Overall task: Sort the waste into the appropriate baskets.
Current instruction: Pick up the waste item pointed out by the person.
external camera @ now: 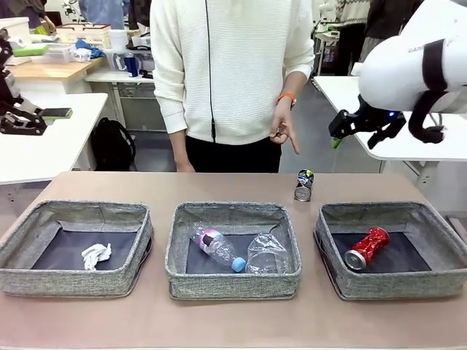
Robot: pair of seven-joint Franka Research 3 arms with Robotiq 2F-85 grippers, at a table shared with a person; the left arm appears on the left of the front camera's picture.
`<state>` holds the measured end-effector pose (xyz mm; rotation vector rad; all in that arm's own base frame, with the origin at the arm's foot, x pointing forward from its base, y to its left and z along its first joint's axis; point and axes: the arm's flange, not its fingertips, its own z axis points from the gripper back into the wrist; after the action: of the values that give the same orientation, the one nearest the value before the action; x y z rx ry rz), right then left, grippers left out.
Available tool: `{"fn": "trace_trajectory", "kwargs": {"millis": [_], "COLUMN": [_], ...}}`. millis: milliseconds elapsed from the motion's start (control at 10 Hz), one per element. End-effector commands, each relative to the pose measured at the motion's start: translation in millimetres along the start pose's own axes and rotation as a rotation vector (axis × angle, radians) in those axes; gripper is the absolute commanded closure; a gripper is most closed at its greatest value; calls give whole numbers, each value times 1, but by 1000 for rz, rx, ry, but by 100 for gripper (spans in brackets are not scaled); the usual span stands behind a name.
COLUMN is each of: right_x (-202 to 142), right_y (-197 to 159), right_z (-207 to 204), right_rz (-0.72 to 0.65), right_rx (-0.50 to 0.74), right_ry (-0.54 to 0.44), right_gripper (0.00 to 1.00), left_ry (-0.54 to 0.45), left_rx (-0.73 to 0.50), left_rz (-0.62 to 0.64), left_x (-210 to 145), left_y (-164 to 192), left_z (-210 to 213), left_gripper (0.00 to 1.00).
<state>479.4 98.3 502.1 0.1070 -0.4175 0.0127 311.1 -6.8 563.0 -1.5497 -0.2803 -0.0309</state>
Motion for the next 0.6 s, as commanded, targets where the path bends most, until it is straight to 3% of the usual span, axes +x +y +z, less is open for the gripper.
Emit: {"fn": "trace_trajectory", "kwargs": {"millis": [0, 400, 500], "right_x": [15, 26, 29], "right_y": [19, 27, 25], "right_z": [-22, -118, -127], "right_rz": [-129, -206, -299], "right_rx": [15, -21, -36], "right_ry": [43, 69, 72], "right_gripper": [0, 0, 0], "left_ry": [3, 3, 3], "left_rx": [-23, -23, -23], "left_rz": [-13, -13, -13], "left_x": [0, 0, 0], "left_y": [-3, -3, -3], "left_z": [2, 2, 2], "left_gripper": [0, 0, 0]}}
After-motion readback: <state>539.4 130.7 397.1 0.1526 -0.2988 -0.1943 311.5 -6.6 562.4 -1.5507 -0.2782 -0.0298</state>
